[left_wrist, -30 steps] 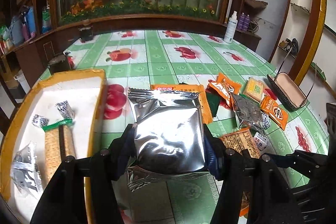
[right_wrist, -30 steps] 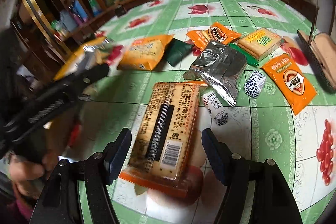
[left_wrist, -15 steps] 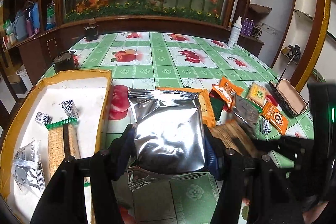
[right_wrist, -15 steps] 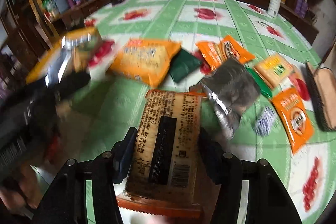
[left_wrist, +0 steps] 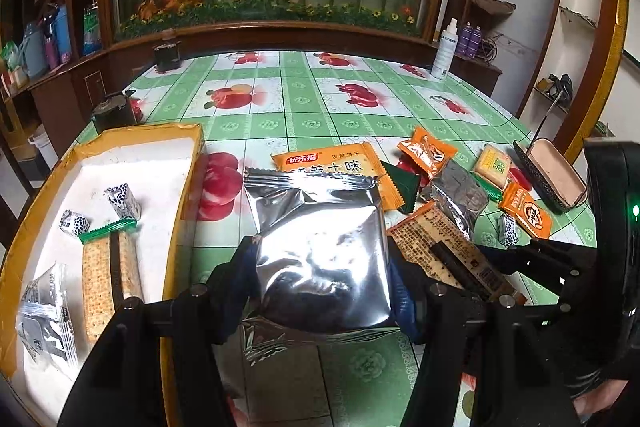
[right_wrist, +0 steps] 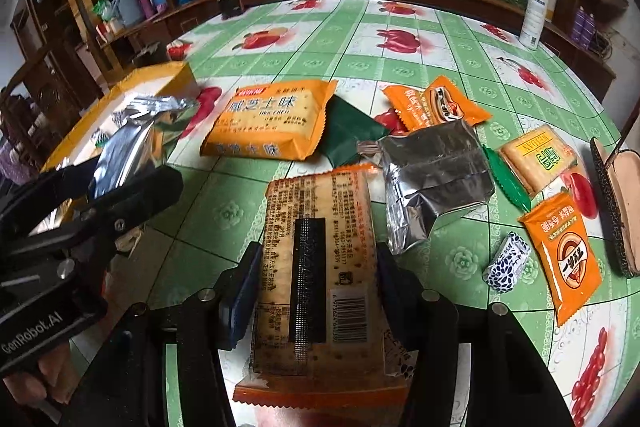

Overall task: Organize snacks
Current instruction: 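Close the right gripper on the long brown cracker pack while the left gripper holds the silver packet, then carry both packs over the white tray and open both grippers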

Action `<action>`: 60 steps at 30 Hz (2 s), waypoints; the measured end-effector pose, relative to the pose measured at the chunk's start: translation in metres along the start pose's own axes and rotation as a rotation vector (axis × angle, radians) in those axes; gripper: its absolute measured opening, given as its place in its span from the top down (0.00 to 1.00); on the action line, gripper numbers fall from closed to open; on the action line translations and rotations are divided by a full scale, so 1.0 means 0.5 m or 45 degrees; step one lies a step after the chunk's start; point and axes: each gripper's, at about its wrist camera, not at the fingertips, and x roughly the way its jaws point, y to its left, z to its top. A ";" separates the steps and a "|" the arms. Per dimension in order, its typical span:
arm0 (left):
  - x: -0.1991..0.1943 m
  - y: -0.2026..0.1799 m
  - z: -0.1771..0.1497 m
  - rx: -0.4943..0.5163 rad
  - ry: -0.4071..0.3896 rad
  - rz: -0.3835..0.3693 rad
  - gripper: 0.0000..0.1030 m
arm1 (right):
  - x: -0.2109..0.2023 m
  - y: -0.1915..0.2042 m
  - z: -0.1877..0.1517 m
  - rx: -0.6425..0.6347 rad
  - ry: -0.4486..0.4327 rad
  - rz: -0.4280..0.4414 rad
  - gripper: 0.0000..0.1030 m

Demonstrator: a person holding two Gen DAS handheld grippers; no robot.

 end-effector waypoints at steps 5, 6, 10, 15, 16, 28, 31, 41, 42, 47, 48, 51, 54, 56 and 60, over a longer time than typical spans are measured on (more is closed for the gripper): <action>-0.002 0.002 0.000 0.000 -0.001 0.001 0.42 | 0.009 0.012 -0.008 -0.056 0.013 -0.066 0.43; -0.002 0.002 0.000 0.001 -0.002 0.001 0.42 | 0.008 0.013 -0.008 -0.061 0.007 -0.076 0.43; -0.005 0.004 0.002 -0.005 -0.008 -0.001 0.42 | -0.005 0.000 -0.006 -0.002 -0.026 -0.028 0.44; -0.012 0.009 0.002 -0.021 -0.024 -0.012 0.42 | -0.037 -0.013 0.002 0.060 -0.126 0.034 0.44; -0.014 0.008 0.003 -0.020 -0.029 -0.012 0.42 | -0.038 -0.014 0.004 0.065 -0.134 0.040 0.44; -0.053 0.030 0.024 -0.055 -0.111 -0.047 0.42 | -0.056 -0.010 0.014 0.137 -0.200 0.180 0.44; -0.067 0.053 0.035 -0.084 -0.138 -0.049 0.42 | -0.055 0.004 0.019 0.142 -0.189 0.195 0.44; -0.098 0.214 0.058 -0.316 -0.169 0.047 0.41 | -0.070 0.098 0.077 0.085 -0.185 0.245 0.44; -0.099 0.231 0.058 -0.342 -0.172 0.070 0.41 | -0.070 0.108 0.085 0.077 -0.184 0.252 0.44; -0.084 0.316 0.054 -0.463 -0.126 0.136 0.41 | -0.067 0.183 0.136 0.021 -0.174 0.322 0.44; -0.080 0.329 0.052 -0.483 -0.114 0.147 0.41 | -0.064 0.203 0.148 0.006 -0.176 0.332 0.43; -0.066 0.368 0.042 -0.553 -0.071 0.196 0.41 | -0.046 0.250 0.179 -0.017 -0.163 0.356 0.43; -0.052 0.391 0.034 -0.608 -0.031 0.205 0.41 | -0.012 0.285 0.209 -0.016 -0.127 0.384 0.43; -0.048 0.399 0.029 -0.629 -0.009 0.203 0.41 | 0.017 0.305 0.227 -0.005 -0.089 0.396 0.43; -0.041 0.418 0.018 -0.680 0.026 0.251 0.41 | 0.062 0.321 0.252 0.025 -0.049 0.409 0.43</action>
